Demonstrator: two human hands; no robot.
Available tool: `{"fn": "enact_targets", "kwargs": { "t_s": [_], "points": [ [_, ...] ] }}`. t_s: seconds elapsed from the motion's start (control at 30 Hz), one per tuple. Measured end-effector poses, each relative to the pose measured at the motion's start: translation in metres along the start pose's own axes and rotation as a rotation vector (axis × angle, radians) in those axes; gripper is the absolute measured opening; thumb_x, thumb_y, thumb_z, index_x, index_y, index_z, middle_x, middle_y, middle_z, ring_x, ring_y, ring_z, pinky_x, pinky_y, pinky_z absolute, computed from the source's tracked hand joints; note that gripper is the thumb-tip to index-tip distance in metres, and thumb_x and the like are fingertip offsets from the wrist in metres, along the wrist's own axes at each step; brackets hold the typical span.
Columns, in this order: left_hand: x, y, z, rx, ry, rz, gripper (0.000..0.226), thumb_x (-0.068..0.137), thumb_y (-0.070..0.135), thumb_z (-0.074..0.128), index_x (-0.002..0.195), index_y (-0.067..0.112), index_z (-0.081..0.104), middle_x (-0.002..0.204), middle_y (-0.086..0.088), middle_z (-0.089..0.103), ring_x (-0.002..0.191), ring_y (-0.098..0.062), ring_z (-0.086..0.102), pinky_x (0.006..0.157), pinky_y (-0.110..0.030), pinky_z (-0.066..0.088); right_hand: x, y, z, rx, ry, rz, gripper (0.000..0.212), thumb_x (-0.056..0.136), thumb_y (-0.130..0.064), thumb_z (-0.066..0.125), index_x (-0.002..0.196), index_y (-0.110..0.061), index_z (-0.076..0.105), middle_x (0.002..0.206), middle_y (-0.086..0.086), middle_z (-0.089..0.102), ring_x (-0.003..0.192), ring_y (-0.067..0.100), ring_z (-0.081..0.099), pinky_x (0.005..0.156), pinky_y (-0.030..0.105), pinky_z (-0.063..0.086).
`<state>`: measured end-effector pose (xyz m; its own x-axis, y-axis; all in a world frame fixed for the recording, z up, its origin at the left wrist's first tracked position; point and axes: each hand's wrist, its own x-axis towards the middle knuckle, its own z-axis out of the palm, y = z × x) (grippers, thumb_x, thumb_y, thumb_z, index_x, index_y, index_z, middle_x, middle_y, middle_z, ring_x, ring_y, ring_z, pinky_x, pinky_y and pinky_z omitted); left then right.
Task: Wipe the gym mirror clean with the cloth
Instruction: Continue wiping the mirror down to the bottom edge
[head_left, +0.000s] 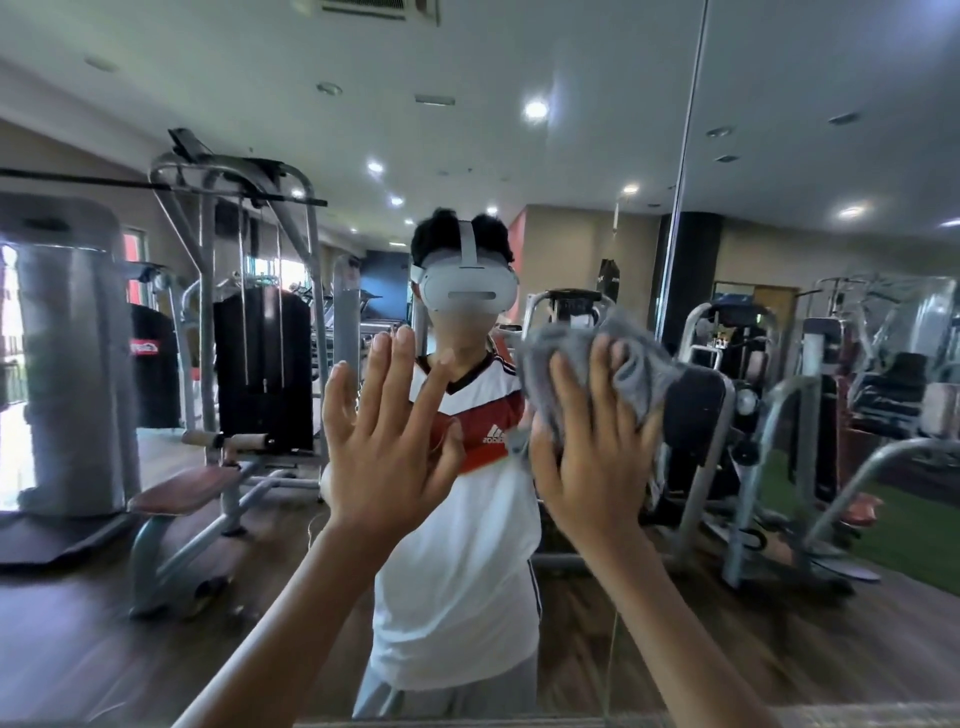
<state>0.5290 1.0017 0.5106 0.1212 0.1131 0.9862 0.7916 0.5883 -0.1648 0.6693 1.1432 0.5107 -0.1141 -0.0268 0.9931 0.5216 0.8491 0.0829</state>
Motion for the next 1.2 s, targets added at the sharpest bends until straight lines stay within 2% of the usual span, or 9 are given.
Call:
{"fn": "enact_targets", "kwargs": {
  "t_s": [0.1, 0.17, 0.33, 0.43, 0.57, 0.8, 0.9, 1.07, 1.2],
  "points": [
    [-0.001, 0.001, 0.001, -0.010, -0.008, -0.003, 0.058, 0.097, 0.039, 0.046, 0.149, 0.013, 0.046, 0.159, -0.020, 0.032, 0.149, -0.035, 0.030, 0.120, -0.058, 0.016, -0.051, 0.022, -0.009, -0.047, -0.117, -0.208, 0.058, 0.101, -0.052, 0.031, 0.153, -0.026, 0.028, 0.166, 0.003, 0.010, 0.152, 0.024, 0.016, 0.119, 0.057, 0.014],
    [-0.002, 0.004, 0.001, -0.002, -0.016, -0.013, 0.059, 0.096, 0.038, 0.046, 0.149, 0.012, 0.046, 0.159, -0.021, 0.031, 0.149, -0.037, 0.030, 0.119, -0.061, 0.018, -0.039, 0.044, -0.014, -0.044, -0.116, -0.105, 0.060, 0.102, -0.057, 0.022, 0.154, -0.027, 0.023, 0.167, -0.001, 0.001, 0.153, 0.021, 0.007, 0.120, 0.057, 0.011],
    [0.001, 0.004, 0.000, 0.011, -0.012, -0.001, 0.056, 0.098, 0.039, 0.042, 0.146, 0.011, 0.050, 0.158, -0.022, 0.033, 0.148, -0.037, 0.031, 0.119, -0.061, 0.019, 0.067, 0.043, -0.013, -0.064, 0.009, 0.251, 0.064, 0.102, -0.058, 0.020, 0.157, -0.025, 0.018, 0.165, 0.015, 0.012, 0.152, 0.030, 0.012, 0.120, 0.057, 0.002],
    [0.002, 0.002, -0.001, 0.004, -0.003, 0.000, 0.056, 0.098, 0.040, 0.044, 0.146, 0.012, 0.051, 0.158, -0.020, 0.034, 0.149, -0.035, 0.031, 0.120, -0.058, 0.017, 0.068, 0.017, -0.006, -0.062, -0.007, 0.117, 0.065, 0.102, -0.056, 0.023, 0.157, -0.021, 0.022, 0.165, 0.014, 0.010, 0.152, 0.029, 0.011, 0.120, 0.056, 0.001],
    [0.002, -0.001, -0.003, -0.049, -0.004, 0.007, 0.056, 0.096, 0.040, 0.048, 0.144, 0.012, 0.054, 0.158, -0.020, 0.035, 0.149, -0.034, 0.031, 0.119, -0.057, 0.017, -0.003, 0.021, -0.013, -0.100, -0.146, -0.271, 0.066, 0.098, -0.051, 0.038, 0.158, -0.027, 0.022, 0.166, 0.008, 0.012, 0.153, 0.026, 0.011, 0.120, 0.058, 0.012],
    [0.035, 0.001, -0.011, -0.064, -0.042, -0.021, 0.053, 0.090, 0.044, 0.047, 0.131, 0.015, 0.066, 0.141, -0.017, 0.044, 0.132, -0.033, 0.038, 0.113, -0.044, 0.015, 0.087, 0.056, -0.021, -0.060, -0.001, 0.155, 0.061, 0.100, -0.046, 0.029, 0.156, -0.029, 0.010, 0.165, 0.011, 0.014, 0.152, 0.021, 0.005, 0.120, 0.056, 0.006],
    [0.063, 0.000, -0.012, -0.062, -0.039, -0.014, 0.055, 0.089, 0.044, 0.047, 0.130, 0.013, 0.065, 0.137, -0.018, 0.053, 0.128, -0.031, 0.041, 0.106, -0.048, 0.024, 0.108, 0.036, -0.015, -0.080, 0.029, 0.081, 0.059, 0.102, -0.048, 0.027, 0.156, -0.024, 0.023, 0.164, 0.013, 0.020, 0.151, 0.028, 0.016, 0.121, 0.057, 0.006],
    [0.063, -0.014, -0.003, 0.000, 0.021, 0.067, 0.056, 0.093, 0.042, 0.045, 0.137, 0.010, 0.061, 0.150, -0.022, 0.046, 0.142, -0.033, 0.034, 0.112, -0.054, 0.023, 0.021, 0.044, -0.018, -0.081, -0.145, -0.327, 0.059, 0.102, -0.051, 0.028, 0.156, -0.029, 0.022, 0.167, 0.002, 0.009, 0.152, 0.025, 0.015, 0.119, 0.060, 0.011],
    [0.063, -0.008, -0.002, 0.050, -0.002, 0.070, 0.063, 0.095, 0.043, 0.042, 0.146, 0.008, 0.050, 0.160, -0.022, 0.029, 0.151, -0.033, 0.023, 0.120, -0.053, 0.014, 0.062, 0.067, -0.019, -0.074, -0.041, -0.102, 0.055, 0.105, -0.049, 0.015, 0.155, -0.027, 0.019, 0.165, 0.008, 0.013, 0.152, 0.023, 0.009, 0.121, 0.055, 0.007]
  ]
}}
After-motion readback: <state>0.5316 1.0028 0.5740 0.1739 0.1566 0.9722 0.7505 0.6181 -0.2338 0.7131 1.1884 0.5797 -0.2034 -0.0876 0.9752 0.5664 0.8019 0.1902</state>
